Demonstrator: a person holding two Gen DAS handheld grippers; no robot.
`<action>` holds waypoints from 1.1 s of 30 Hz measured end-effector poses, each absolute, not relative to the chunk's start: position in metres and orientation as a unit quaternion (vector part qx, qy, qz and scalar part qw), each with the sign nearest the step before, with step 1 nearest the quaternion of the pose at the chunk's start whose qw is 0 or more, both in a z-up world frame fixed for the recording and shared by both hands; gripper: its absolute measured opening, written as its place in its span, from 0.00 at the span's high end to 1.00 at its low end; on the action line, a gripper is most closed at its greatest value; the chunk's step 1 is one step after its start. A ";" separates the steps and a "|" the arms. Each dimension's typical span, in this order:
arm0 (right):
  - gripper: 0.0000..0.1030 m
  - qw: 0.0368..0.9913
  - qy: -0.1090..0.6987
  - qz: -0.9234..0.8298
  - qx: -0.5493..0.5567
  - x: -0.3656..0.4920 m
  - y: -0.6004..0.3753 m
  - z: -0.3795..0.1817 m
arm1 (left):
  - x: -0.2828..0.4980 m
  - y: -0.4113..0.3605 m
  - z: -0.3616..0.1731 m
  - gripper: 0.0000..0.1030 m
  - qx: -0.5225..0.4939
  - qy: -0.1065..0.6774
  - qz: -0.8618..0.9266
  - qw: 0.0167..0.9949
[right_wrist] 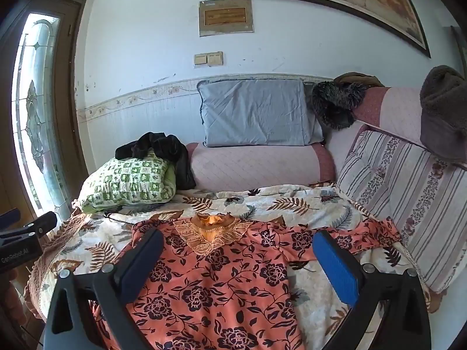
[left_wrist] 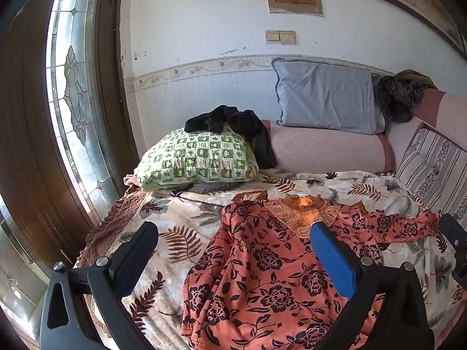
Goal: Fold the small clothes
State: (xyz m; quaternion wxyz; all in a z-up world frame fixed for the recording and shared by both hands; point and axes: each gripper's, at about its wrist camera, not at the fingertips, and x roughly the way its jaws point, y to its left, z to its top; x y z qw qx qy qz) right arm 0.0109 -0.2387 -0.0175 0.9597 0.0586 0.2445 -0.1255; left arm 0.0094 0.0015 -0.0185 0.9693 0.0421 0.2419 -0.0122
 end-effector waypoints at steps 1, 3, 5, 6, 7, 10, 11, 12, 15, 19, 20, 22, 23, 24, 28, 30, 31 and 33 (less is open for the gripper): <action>0.00 0.960 0.245 -0.125 0.058 0.006 -0.236 -0.015 | 0.010 0.001 -0.019 0.00 0.042 0.241 -0.011 0.969; 0.00 0.960 0.244 -0.124 0.059 -0.005 -0.231 -0.012 | 0.012 0.001 -0.021 0.00 0.042 0.241 -0.010 0.969; 0.00 0.961 0.242 -0.122 0.060 -0.014 -0.228 -0.010 | 0.012 0.002 -0.021 0.00 0.042 0.241 -0.011 0.970; 0.00 0.961 0.242 -0.121 0.061 -0.017 -0.227 -0.009 | 0.012 0.002 -0.021 0.00 0.042 0.239 -0.010 0.970; 0.00 0.961 0.242 -0.120 0.061 -0.021 -0.226 -0.007 | 0.012 0.002 -0.022 0.00 0.043 0.238 -0.010 0.970; 0.00 0.962 0.238 -0.122 0.059 -0.033 -0.219 -0.004 | 0.012 0.002 -0.022 0.00 0.044 0.238 -0.010 0.970; 0.00 0.962 0.238 -0.122 0.059 -0.035 -0.219 -0.004 | 0.012 0.002 -0.023 0.00 0.045 0.239 -0.011 0.970; 0.00 0.962 0.237 -0.122 0.060 -0.039 -0.218 -0.005 | 0.012 0.003 -0.023 0.00 0.045 0.239 -0.011 0.970; 0.00 0.963 0.234 -0.121 0.060 -0.043 -0.215 -0.005 | 0.011 0.002 -0.024 0.00 0.046 0.240 -0.013 0.970; 0.00 0.972 0.202 -0.112 0.051 -0.047 -0.213 -0.005 | 0.012 0.000 -0.025 0.00 0.047 0.242 -0.015 0.969; 0.00 0.971 0.203 -0.111 0.051 -0.047 -0.213 -0.006 | 0.012 0.000 -0.026 0.00 0.048 0.243 -0.015 0.969; 0.00 0.971 0.206 -0.112 0.049 -0.044 -0.212 -0.006 | 0.012 0.000 -0.028 0.00 0.048 0.244 -0.016 0.968; 0.00 0.971 0.207 -0.111 0.048 -0.044 -0.212 -0.007 | 0.013 0.000 -0.028 0.00 0.048 0.245 -0.015 0.968; 0.00 0.971 0.208 -0.111 0.048 -0.043 -0.211 -0.008 | 0.014 0.000 -0.029 0.00 0.048 0.245 -0.015 0.968; 0.00 0.970 0.211 -0.110 0.047 -0.041 -0.209 -0.010 | 0.015 -0.001 -0.031 0.00 0.048 0.247 -0.016 0.968; 0.00 0.970 0.214 -0.109 0.047 -0.039 -0.208 -0.011 | 0.016 -0.001 -0.033 0.00 0.049 0.248 -0.017 0.967; 0.00 0.969 0.215 -0.109 0.047 -0.038 -0.207 -0.012 | 0.016 -0.002 -0.034 0.00 0.050 0.248 -0.016 0.967; 0.00 0.969 0.217 -0.109 0.046 -0.037 -0.207 -0.012 | 0.016 -0.001 -0.033 0.00 0.049 0.248 -0.017 0.967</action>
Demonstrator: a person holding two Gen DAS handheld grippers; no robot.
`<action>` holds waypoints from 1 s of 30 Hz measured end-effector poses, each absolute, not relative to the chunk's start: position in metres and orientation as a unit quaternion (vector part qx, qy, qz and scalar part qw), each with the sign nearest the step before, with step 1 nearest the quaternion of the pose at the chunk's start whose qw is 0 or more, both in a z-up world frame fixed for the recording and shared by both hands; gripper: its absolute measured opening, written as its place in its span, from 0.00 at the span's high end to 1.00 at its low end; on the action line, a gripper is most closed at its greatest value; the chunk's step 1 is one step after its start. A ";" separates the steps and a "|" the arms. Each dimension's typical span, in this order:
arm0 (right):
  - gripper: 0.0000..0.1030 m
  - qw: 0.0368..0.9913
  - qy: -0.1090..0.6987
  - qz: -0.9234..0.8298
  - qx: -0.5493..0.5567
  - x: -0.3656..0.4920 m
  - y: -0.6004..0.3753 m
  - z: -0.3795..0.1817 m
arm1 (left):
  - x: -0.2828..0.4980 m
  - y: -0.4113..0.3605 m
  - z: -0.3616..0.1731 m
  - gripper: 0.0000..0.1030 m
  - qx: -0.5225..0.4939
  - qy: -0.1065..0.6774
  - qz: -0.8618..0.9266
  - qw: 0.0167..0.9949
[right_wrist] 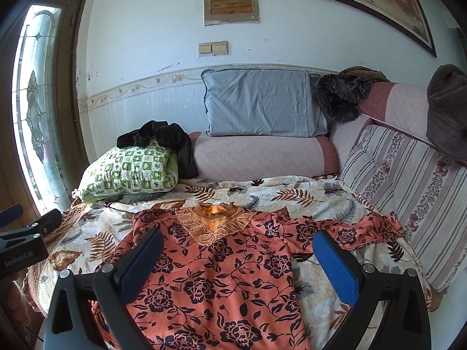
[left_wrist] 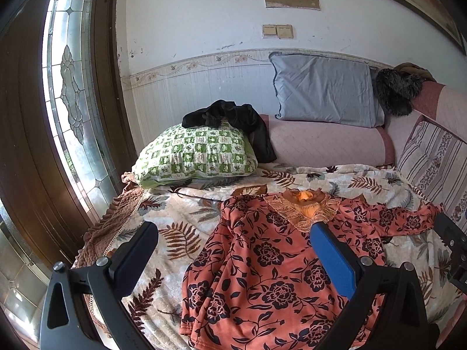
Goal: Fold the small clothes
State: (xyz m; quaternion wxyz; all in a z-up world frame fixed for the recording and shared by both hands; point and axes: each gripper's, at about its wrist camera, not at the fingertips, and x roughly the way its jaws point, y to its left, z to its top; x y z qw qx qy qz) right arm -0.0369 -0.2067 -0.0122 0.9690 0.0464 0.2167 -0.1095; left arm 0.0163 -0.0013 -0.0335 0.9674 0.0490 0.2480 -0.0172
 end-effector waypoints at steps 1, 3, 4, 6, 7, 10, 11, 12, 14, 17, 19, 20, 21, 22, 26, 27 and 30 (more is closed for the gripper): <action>0.00 0.969 0.217 -0.109 0.046 -0.036 -0.206 -0.013 | 0.017 -0.002 -0.034 0.00 0.049 0.248 -0.018 0.967; 0.00 0.969 0.218 -0.109 0.045 -0.037 -0.206 -0.013 | 0.016 -0.002 -0.034 0.00 0.049 0.248 -0.016 0.967; 0.00 0.969 0.218 -0.109 0.044 -0.036 -0.205 -0.013 | 0.017 -0.002 -0.034 0.00 0.049 0.248 -0.016 0.967; 0.00 0.969 0.219 -0.107 0.045 -0.035 -0.205 -0.015 | 0.016 -0.002 -0.035 0.00 0.049 0.248 -0.017 0.967; 0.00 0.969 0.220 -0.106 0.045 -0.035 -0.203 -0.015 | 0.016 -0.002 -0.035 0.00 0.049 0.248 -0.016 0.967; 0.00 0.969 0.221 -0.105 0.041 -0.034 -0.201 -0.016 | 0.016 -0.002 -0.036 0.00 0.048 0.248 -0.016 0.967; 0.00 0.969 0.221 -0.105 0.040 -0.034 -0.200 -0.016 | 0.016 -0.003 -0.036 0.00 0.048 0.248 -0.016 0.967; 0.00 0.969 0.222 -0.105 0.039 -0.033 -0.199 -0.016 | 0.016 -0.002 -0.036 0.00 0.049 0.248 -0.016 0.967; 0.00 0.969 0.222 -0.103 0.040 -0.033 -0.198 -0.016 | 0.016 -0.003 -0.036 0.00 0.049 0.248 -0.016 0.967; 0.00 0.969 0.223 -0.103 0.038 -0.033 -0.198 -0.016 | 0.016 -0.002 -0.038 0.00 0.048 0.248 -0.015 0.967; 0.00 0.969 0.223 -0.103 0.039 -0.033 -0.197 -0.016 | 0.016 -0.002 -0.038 0.00 0.048 0.248 -0.015 0.967; 0.00 0.969 0.223 -0.102 0.039 -0.033 -0.197 -0.016 | 0.016 -0.002 -0.038 0.00 0.049 0.248 -0.015 0.967; 0.00 0.969 0.223 -0.102 0.040 -0.032 -0.197 -0.016 | 0.016 -0.002 -0.040 0.00 0.049 0.248 -0.015 0.967; 0.00 0.968 0.224 -0.102 0.039 -0.032 -0.197 -0.016 | 0.016 -0.002 -0.041 0.00 0.049 0.249 -0.014 0.967; 0.00 0.968 0.227 -0.102 0.039 -0.029 -0.198 -0.018 | 0.017 -0.001 -0.042 0.00 0.050 0.249 -0.015 0.967; 0.00 0.968 0.227 -0.102 0.039 -0.029 -0.198 -0.018 | 0.017 0.000 -0.043 0.00 0.050 0.250 -0.015 0.967; 0.00 0.967 0.229 -0.101 0.036 -0.026 -0.198 -0.019 | 0.018 0.000 -0.045 0.00 0.051 0.252 -0.016 0.966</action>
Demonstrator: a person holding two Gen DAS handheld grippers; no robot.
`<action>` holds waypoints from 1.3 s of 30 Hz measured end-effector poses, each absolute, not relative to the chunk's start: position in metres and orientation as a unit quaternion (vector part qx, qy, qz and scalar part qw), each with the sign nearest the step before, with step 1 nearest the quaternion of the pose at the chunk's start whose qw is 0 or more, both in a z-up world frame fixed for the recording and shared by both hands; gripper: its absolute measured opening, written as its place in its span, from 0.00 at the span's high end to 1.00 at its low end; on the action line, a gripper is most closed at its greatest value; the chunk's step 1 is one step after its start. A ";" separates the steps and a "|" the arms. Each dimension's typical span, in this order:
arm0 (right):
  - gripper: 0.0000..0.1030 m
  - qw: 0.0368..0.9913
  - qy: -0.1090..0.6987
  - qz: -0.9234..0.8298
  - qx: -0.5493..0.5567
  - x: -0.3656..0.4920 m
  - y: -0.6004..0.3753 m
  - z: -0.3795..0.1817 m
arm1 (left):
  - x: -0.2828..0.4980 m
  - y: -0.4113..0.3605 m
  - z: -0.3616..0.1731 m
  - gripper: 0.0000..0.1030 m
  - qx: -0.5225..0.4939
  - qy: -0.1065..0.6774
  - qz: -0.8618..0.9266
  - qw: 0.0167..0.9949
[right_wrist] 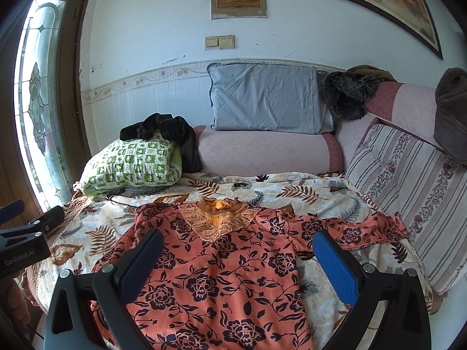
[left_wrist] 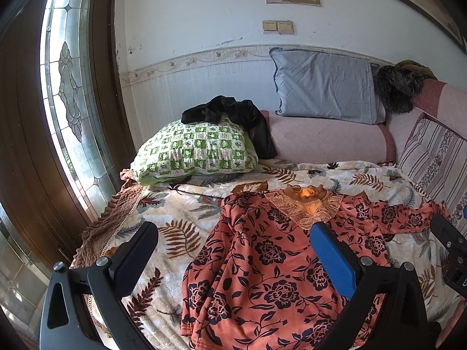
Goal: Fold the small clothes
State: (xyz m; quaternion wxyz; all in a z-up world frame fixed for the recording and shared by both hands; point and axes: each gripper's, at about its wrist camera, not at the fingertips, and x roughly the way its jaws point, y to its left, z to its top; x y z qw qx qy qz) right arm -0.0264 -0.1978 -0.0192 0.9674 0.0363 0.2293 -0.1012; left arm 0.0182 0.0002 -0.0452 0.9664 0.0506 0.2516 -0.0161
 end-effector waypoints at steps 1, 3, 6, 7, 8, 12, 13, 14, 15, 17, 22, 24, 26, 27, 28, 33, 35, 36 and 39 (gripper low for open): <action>0.00 0.967 0.230 -0.101 0.036 -0.025 -0.197 -0.020 | 0.018 0.000 -0.047 0.00 0.051 0.253 -0.016 0.966; 0.00 0.967 0.233 -0.101 0.036 -0.022 -0.198 -0.021 | 0.025 0.001 -0.048 0.00 0.051 0.256 -0.017 0.965; 0.00 0.966 0.236 -0.101 0.038 -0.017 -0.199 -0.024 | 0.032 0.000 -0.050 0.00 0.053 0.261 -0.018 0.964; 0.00 0.965 0.237 -0.102 0.039 -0.015 -0.200 -0.026 | 0.034 -0.001 -0.052 0.00 0.053 0.262 -0.018 0.963; 0.00 0.965 0.239 -0.102 0.039 -0.012 -0.201 -0.027 | 0.037 -0.002 -0.053 0.00 0.055 0.264 -0.017 0.963; 0.00 0.963 0.247 -0.104 0.042 -0.002 -0.206 -0.034 | 0.050 -0.008 -0.059 0.00 0.061 0.274 -0.019 0.960; 0.00 0.962 0.249 -0.104 0.044 0.002 -0.208 -0.037 | 0.053 -0.009 -0.061 0.00 0.062 0.277 -0.019 0.959; 0.00 0.961 0.252 -0.104 0.045 0.005 -0.210 -0.039 | 0.057 -0.010 -0.064 0.00 0.063 0.279 -0.021 0.958; 0.00 0.960 0.255 -0.104 0.046 0.008 -0.211 -0.041 | 0.061 -0.012 -0.067 0.00 0.064 0.282 -0.022 0.957; 0.00 0.958 0.260 -0.108 0.045 0.016 -0.215 -0.047 | 0.071 -0.016 -0.074 0.00 0.066 0.291 -0.025 0.954; 0.00 0.954 0.272 -0.123 0.035 0.042 -0.246 -0.069 | 0.116 -0.025 -0.117 0.00 0.045 0.353 -0.063 0.932; 0.00 0.950 0.284 -0.119 0.059 0.056 -0.283 -0.084 | 0.142 -0.029 -0.148 0.00 0.034 0.396 -0.075 0.914; 0.00 0.941 0.302 -0.115 0.104 0.071 -0.332 -0.105 | 0.167 -0.034 -0.183 0.00 0.036 0.428 -0.065 0.901; 0.00 0.932 0.313 -0.127 0.130 0.078 -0.361 -0.118 | 0.178 -0.037 -0.200 0.00 0.041 0.441 -0.057 0.895; 0.00 0.922 0.324 -0.140 0.158 0.085 -0.389 -0.131 | 0.190 -0.039 -0.215 0.00 0.045 0.453 -0.050 0.889; 0.06 0.850 0.344 -0.155 0.369 0.102 -0.523 -0.200 | 0.225 -0.045 -0.268 0.00 0.049 0.489 -0.030 0.871; 0.08 0.831 0.320 -0.179 0.419 0.095 -0.556 -0.215 | 0.233 -0.048 -0.284 0.00 0.049 0.500 -0.030 0.864; 0.08 0.825 0.311 -0.191 0.431 0.092 -0.569 -0.221 | 0.235 -0.049 -0.290 0.00 0.050 0.503 -0.030 0.862; 0.16 0.805 0.295 -0.232 0.460 0.080 -0.608 -0.236 | 0.235 -0.054 -0.304 0.00 0.068 0.497 -0.026 0.865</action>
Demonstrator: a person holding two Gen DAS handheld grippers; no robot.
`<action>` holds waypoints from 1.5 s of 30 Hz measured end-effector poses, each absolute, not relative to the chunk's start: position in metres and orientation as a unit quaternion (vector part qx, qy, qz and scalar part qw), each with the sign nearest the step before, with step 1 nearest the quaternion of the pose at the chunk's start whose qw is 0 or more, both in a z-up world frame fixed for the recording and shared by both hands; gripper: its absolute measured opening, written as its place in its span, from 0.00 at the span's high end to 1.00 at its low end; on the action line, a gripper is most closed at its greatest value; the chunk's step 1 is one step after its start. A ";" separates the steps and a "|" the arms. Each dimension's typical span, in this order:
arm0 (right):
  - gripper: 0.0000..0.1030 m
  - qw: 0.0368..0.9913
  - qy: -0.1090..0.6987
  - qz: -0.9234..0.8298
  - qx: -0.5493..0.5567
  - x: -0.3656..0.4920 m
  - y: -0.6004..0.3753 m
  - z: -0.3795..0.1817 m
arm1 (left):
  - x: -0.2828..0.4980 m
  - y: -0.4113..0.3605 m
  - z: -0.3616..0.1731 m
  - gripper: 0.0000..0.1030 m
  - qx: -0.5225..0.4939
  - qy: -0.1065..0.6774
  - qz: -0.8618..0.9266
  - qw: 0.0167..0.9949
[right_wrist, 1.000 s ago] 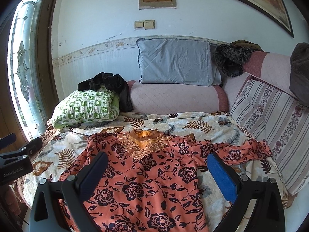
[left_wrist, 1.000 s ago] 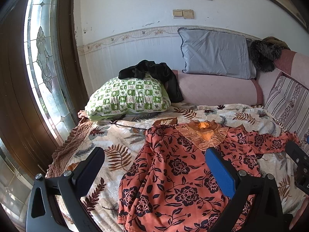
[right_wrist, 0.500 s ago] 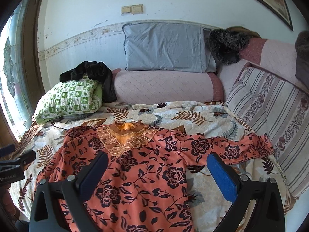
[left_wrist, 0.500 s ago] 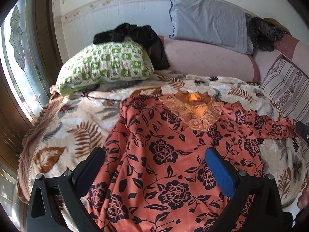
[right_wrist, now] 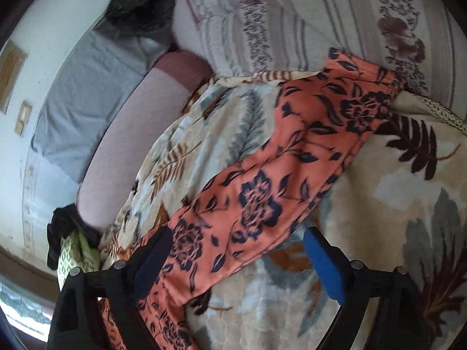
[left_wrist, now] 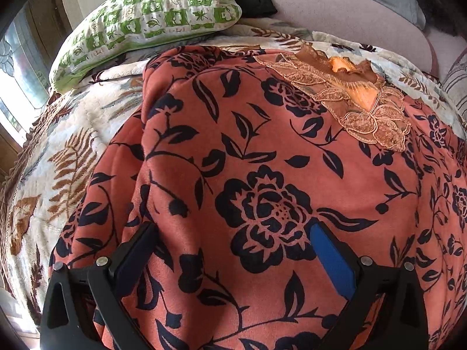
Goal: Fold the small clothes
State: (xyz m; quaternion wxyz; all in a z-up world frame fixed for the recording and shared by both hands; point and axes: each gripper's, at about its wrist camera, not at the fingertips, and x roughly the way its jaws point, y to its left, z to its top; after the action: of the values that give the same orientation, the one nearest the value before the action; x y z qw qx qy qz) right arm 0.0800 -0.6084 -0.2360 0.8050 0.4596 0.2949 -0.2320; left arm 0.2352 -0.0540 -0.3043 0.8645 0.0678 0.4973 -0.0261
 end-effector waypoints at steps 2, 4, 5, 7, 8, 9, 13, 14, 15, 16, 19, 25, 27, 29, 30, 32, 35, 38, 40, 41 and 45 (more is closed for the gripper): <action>0.22 0.785 0.283 -0.258 0.486 0.070 -0.636 -0.248 | 0.231 -0.057 -0.309 0.00 0.074 0.483 -0.021 0.872; 0.23 0.763 0.276 -0.270 0.519 0.067 -0.660 -0.262 | 0.228 -0.060 -0.309 0.00 0.074 0.471 -0.015 0.879; 0.24 0.754 0.274 -0.274 0.531 0.068 -0.671 -0.268 | 0.228 -0.060 -0.309 0.00 0.074 0.471 -0.014 0.879; 0.24 0.733 0.264 -0.293 0.554 0.070 -0.690 -0.279 | 0.228 -0.058 -0.309 0.00 0.067 0.471 -0.016 0.879; 0.24 0.723 0.258 -0.300 0.566 0.070 -0.699 -0.285 | 0.228 -0.057 -0.309 0.00 0.063 0.470 -0.017 0.880; 0.24 0.715 0.254 -0.304 0.575 0.073 -0.706 -0.290 | 0.228 -0.057 -0.310 0.00 0.062 0.470 -0.018 0.881; 0.24 0.709 0.234 -0.324 0.581 0.084 -0.727 -0.292 | 0.230 -0.057 -0.312 0.00 0.061 0.468 -0.019 0.881; 0.36 0.710 0.233 -0.325 0.580 0.088 -0.729 -0.291 | 0.228 -0.056 -0.312 0.00 0.061 0.468 -0.019 0.881; 0.48 0.714 0.233 -0.321 0.577 0.092 -0.731 -0.290 | 0.228 -0.056 -0.312 0.00 0.059 0.469 -0.021 0.881; 0.71 0.719 0.233 -0.313 0.575 0.095 -0.731 -0.289 | 0.229 -0.055 -0.312 0.00 0.058 0.469 -0.022 0.881; 0.82 0.736 0.222 -0.314 0.558 0.098 -0.724 -0.278 | 0.229 -0.056 -0.309 0.00 0.064 0.466 -0.024 0.882; 0.88 0.782 0.186 -0.283 0.523 0.093 -0.696 -0.232 | 0.225 -0.049 -0.286 0.00 0.063 0.427 -0.031 0.902; 0.88 0.803 0.176 -0.248 0.512 0.096 -0.680 -0.212 | 0.225 -0.044 -0.281 0.00 0.055 0.419 -0.027 0.906; 0.88 0.822 0.176 -0.215 0.497 0.104 -0.660 -0.192 | 0.225 -0.040 -0.279 0.00 0.054 0.423 -0.019 0.904; 0.88 0.831 0.177 -0.198 0.489 0.111 -0.648 -0.183 | 0.223 -0.038 -0.278 0.00 0.053 0.425 -0.019 0.903; 0.88 0.849 0.181 -0.158 0.471 0.128 -0.620 -0.165 | 0.215 -0.032 -0.271 0.00 0.058 0.423 -0.007 0.904; 0.88 0.873 0.201 -0.094 0.435 0.162 -0.564 -0.141 | 0.190 -0.010 -0.247 0.00 0.038 0.417 0.021 0.908; 0.88 0.891 0.247 -0.037 0.379 0.210 -0.487 -0.131 | 0.153 0.024 -0.229 0.00 -0.019 0.411 0.017 0.911; 0.88 0.897 0.283 0.001 0.340 0.241 -0.420 -0.130 | 0.138 0.044 -0.220 0.00 -0.034 0.416 0.009 0.909; 0.88 0.895 0.299 0.022 0.330 0.255 -0.386 -0.132 | 0.132 0.053 -0.215 0.00 -0.027 0.410 0.017 0.912; 0.85 0.877 0.387 0.074 0.273 0.292 -0.246 -0.153 | 0.109 0.094 -0.195 0.00 0.010 0.381 0.054 0.923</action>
State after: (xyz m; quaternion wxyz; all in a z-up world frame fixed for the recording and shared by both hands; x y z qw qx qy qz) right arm 0.2921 -0.2463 -0.1532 0.8775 0.2731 0.3873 0.0738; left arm 0.1093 0.0942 -0.1947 0.9228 0.0101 0.3812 0.0540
